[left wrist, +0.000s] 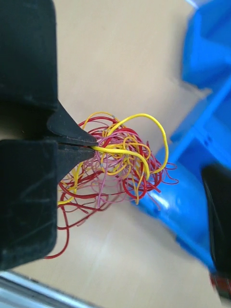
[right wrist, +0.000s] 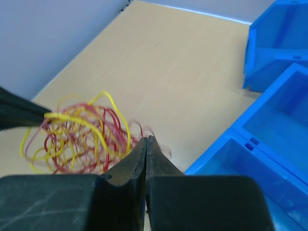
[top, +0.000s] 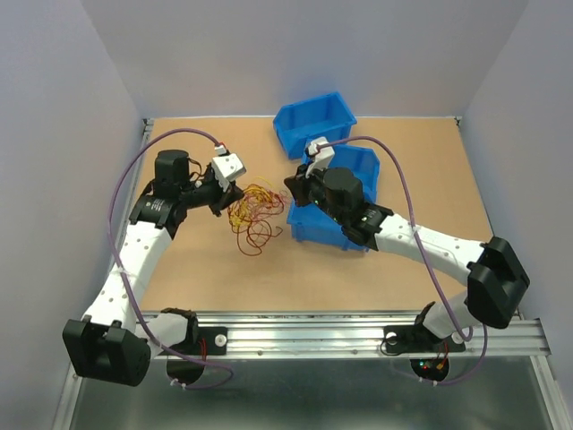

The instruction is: Untangle the cables

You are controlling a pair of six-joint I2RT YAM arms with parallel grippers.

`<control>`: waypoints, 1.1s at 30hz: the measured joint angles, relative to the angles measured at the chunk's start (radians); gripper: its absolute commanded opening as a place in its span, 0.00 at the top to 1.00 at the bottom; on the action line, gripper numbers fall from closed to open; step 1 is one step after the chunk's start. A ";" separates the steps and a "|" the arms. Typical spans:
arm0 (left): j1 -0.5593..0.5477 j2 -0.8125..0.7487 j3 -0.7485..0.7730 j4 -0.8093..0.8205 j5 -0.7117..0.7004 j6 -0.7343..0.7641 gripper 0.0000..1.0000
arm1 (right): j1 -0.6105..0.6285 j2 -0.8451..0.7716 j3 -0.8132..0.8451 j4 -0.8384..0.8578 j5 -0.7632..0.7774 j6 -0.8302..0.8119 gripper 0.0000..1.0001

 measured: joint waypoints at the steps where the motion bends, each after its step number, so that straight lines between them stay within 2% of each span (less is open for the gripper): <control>1: 0.000 -0.027 -0.023 0.044 -0.077 -0.041 1.00 | 0.001 -0.017 -0.013 -0.001 0.012 0.003 0.99; 2: 0.000 -0.040 -0.032 0.068 -0.127 -0.067 1.00 | 0.002 -0.045 -0.034 -0.002 0.024 0.007 0.98; 3: 0.002 -0.053 -0.039 0.093 -0.171 -0.090 1.00 | 0.002 -0.072 -0.050 0.001 0.031 0.013 0.68; 4: 0.007 -0.063 -0.043 0.120 -0.204 -0.107 1.00 | 0.002 -0.085 -0.056 0.001 0.032 0.014 0.45; 5: 0.013 -0.072 -0.045 0.136 -0.212 -0.119 1.00 | 0.002 -0.109 -0.065 0.009 0.032 0.015 0.29; 6: 0.019 -0.079 -0.046 0.151 -0.214 -0.130 1.00 | 0.002 -0.118 -0.066 0.013 0.030 0.019 0.21; 10: 0.027 -0.093 -0.046 0.156 -0.157 -0.124 1.00 | 0.003 -0.098 -0.065 0.061 -0.052 0.002 0.15; 14: 0.027 -0.093 -0.046 0.132 -0.094 -0.110 1.00 | 0.004 -0.021 -0.064 0.051 -0.126 -0.010 0.14; 18: 0.027 -0.093 -0.045 0.104 -0.029 -0.092 1.00 | 0.009 0.005 -0.064 0.035 -0.166 -0.024 0.17; 20: 0.027 -0.093 -0.045 0.081 0.008 -0.076 1.00 | 0.015 0.005 -0.064 0.042 -0.172 -0.029 0.23; 23: 0.027 -0.093 -0.045 0.050 0.061 -0.052 1.00 | 0.023 0.007 -0.064 0.043 -0.179 -0.034 0.55; 24: 0.027 -0.093 -0.045 0.042 0.073 -0.045 1.00 | 0.024 0.008 -0.064 0.045 -0.182 -0.033 0.81; 26: 0.027 -0.091 -0.041 0.012 0.107 -0.022 1.00 | 0.029 0.013 -0.064 0.047 -0.190 -0.026 0.97; 28: 0.027 -0.089 -0.034 -0.010 0.124 -0.002 1.00 | 0.031 0.014 -0.064 0.045 -0.196 -0.024 1.00; 32: 0.029 -0.090 -0.034 -0.017 0.127 0.008 0.82 | 0.038 0.014 -0.063 0.037 -0.169 -0.014 0.99; 33: 0.033 -0.091 -0.034 -0.013 0.123 0.006 0.81 | 0.038 0.013 -0.063 0.036 -0.159 -0.011 1.00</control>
